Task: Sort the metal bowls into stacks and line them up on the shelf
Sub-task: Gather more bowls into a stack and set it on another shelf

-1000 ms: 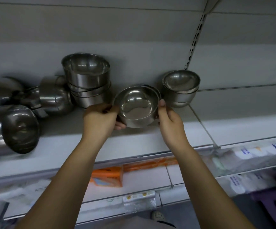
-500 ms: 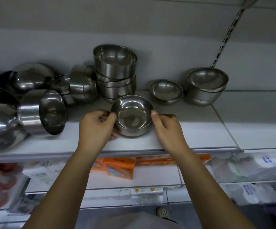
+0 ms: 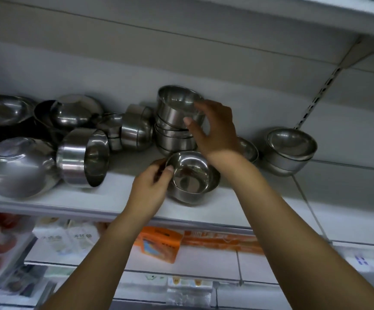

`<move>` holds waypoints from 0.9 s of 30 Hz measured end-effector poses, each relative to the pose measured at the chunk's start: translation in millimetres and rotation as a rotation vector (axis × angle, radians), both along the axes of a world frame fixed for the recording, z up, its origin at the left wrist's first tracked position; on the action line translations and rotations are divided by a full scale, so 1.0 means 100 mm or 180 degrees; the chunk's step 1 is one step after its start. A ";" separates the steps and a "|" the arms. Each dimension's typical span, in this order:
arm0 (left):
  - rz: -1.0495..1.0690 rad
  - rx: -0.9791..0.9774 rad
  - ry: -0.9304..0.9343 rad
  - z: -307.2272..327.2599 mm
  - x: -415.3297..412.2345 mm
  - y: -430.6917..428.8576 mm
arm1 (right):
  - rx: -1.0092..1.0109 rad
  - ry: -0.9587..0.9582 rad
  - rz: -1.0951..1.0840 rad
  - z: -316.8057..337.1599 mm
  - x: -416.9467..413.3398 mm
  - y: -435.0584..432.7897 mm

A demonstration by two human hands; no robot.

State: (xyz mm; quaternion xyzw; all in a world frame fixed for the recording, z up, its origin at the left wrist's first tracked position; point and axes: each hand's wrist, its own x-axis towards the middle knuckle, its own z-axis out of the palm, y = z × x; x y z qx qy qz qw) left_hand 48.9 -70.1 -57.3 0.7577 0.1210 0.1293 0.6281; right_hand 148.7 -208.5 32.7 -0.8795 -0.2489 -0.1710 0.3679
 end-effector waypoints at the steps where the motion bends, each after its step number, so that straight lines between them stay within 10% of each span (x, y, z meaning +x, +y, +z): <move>1: -0.0018 -0.0092 0.0024 0.01 -0.01 0.02 | -0.0078 -0.0012 0.0030 0.04 0.04 0.04; 27: -0.0454 -0.0404 0.0402 0.07 -0.06 0.12 | 0.0209 -0.0364 -0.0095 0.21 -0.31 -0.19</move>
